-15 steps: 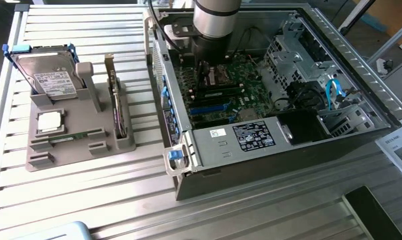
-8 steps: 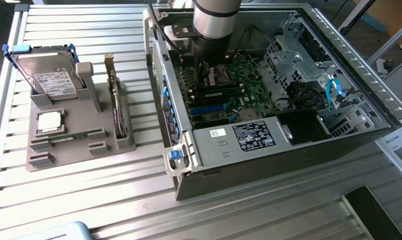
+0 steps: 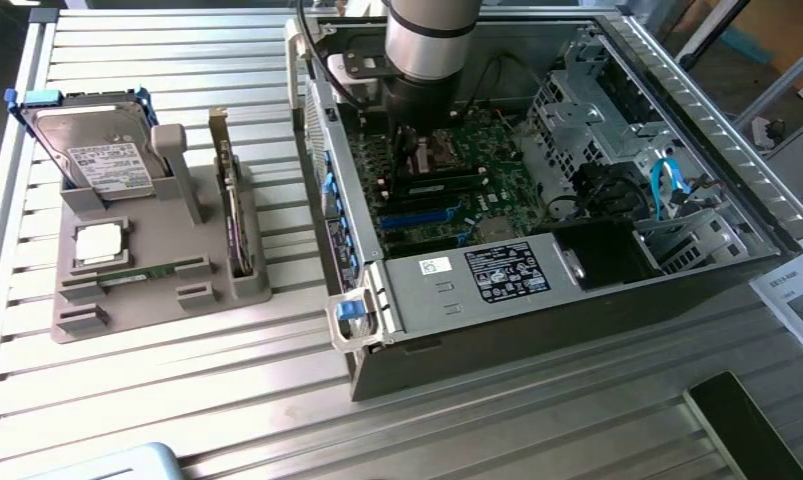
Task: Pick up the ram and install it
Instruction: 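Press down the ram until it locks into place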
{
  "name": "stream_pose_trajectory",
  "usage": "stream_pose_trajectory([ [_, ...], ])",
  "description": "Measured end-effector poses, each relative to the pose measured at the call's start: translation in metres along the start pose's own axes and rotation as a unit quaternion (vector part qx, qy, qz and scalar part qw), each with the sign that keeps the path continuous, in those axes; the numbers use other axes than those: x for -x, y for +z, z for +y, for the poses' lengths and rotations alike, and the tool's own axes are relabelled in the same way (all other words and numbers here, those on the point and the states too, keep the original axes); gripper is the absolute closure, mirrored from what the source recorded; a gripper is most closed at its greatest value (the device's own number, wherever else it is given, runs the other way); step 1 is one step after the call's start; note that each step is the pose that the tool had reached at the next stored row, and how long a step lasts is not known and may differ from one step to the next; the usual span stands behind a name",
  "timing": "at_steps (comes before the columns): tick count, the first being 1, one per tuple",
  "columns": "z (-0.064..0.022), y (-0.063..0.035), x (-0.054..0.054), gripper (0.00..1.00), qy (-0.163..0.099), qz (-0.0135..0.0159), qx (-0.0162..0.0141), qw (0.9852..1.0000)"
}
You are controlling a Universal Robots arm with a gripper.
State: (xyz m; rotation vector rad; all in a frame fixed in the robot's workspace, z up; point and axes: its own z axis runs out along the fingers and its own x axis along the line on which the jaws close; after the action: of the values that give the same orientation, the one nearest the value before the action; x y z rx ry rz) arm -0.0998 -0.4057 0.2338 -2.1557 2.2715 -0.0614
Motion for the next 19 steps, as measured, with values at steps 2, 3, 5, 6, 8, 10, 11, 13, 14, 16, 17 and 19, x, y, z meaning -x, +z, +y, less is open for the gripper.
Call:
stream_pose_trajectory([
  [2, 0.0000, 0.0001, 0.0000, 0.89, 0.000, 0.0000, 0.0000, 1.0000],
  [3, 0.0000, 0.0004, 0.0000, 0.89, 0.000, -0.0001, 0.0000, 1.0000],
  [5, 0.0001, 0.0010, 0.0000, 0.89, 0.000, 0.0001, 0.0000, 1.0000],
  [6, 0.0001, 0.0016, 0.0000, 0.89, 0.000, 0.0001, 0.0001, 1.0000],
  [8, 0.0001, 0.0028, 0.0001, 0.89, 0.000, 0.0000, 0.0000, 1.0000],
  [10, 0.0001, 0.0034, 0.0001, 0.89, 0.000, 0.0000, -0.0001, 1.0000],
  [11, 0.0001, 0.0039, 0.0001, 0.89, 0.000, 0.0000, -0.0001, 1.0000],
  [13, 0.0002, 0.0041, 0.0001, 0.89, 0.000, 0.0001, 0.0000, 1.0000],
  [14, 0.0001, 0.0042, 0.0001, 0.89, 0.000, 0.0000, -0.0001, 1.0000],
  [16, 0.0001, 0.0038, 0.0002, 0.89, 0.000, -0.0002, -0.0001, 1.0000],
  [17, 0.0001, 0.0029, 0.0002, 0.89, 0.000, -0.0003, -0.0001, 1.0000],
  [19, -0.0001, -0.0011, 0.0000, 0.89, 0.000, 0.0003, 0.0007, 1.0000],
])
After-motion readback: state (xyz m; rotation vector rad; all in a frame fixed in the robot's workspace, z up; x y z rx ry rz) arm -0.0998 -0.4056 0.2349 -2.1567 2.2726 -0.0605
